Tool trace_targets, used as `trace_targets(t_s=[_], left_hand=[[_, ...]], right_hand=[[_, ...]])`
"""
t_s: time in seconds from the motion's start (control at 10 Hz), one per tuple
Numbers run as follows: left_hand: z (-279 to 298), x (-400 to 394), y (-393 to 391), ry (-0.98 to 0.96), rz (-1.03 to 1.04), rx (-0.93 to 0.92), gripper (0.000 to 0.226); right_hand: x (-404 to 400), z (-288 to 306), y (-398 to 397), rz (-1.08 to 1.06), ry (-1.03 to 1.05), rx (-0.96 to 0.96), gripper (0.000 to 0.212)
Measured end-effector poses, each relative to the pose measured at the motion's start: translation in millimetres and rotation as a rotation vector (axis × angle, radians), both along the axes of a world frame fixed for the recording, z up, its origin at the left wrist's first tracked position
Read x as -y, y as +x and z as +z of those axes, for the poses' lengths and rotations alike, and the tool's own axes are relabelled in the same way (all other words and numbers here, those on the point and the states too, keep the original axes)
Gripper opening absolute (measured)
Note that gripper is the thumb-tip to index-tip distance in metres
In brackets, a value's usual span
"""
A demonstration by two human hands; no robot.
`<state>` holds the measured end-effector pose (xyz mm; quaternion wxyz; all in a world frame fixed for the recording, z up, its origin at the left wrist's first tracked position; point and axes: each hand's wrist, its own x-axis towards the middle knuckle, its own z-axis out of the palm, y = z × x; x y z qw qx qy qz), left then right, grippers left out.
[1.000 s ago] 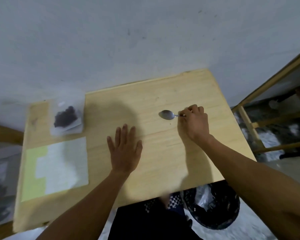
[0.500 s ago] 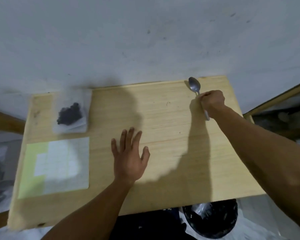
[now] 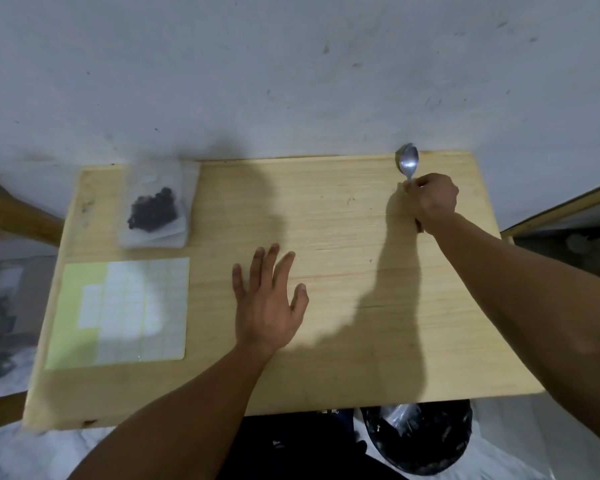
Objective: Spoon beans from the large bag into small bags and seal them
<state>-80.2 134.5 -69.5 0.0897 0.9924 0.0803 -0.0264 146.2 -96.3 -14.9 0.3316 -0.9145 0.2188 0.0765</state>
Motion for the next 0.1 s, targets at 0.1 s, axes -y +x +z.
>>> trace_targets(t_s=[0.1], left_hand=[[-1.5,-0.2,1.3,-0.003,0.007,-0.012,0.059]], right_hand=[[-9.8,5.3,-16.9,0.047,-0.016,0.028,0.039]])
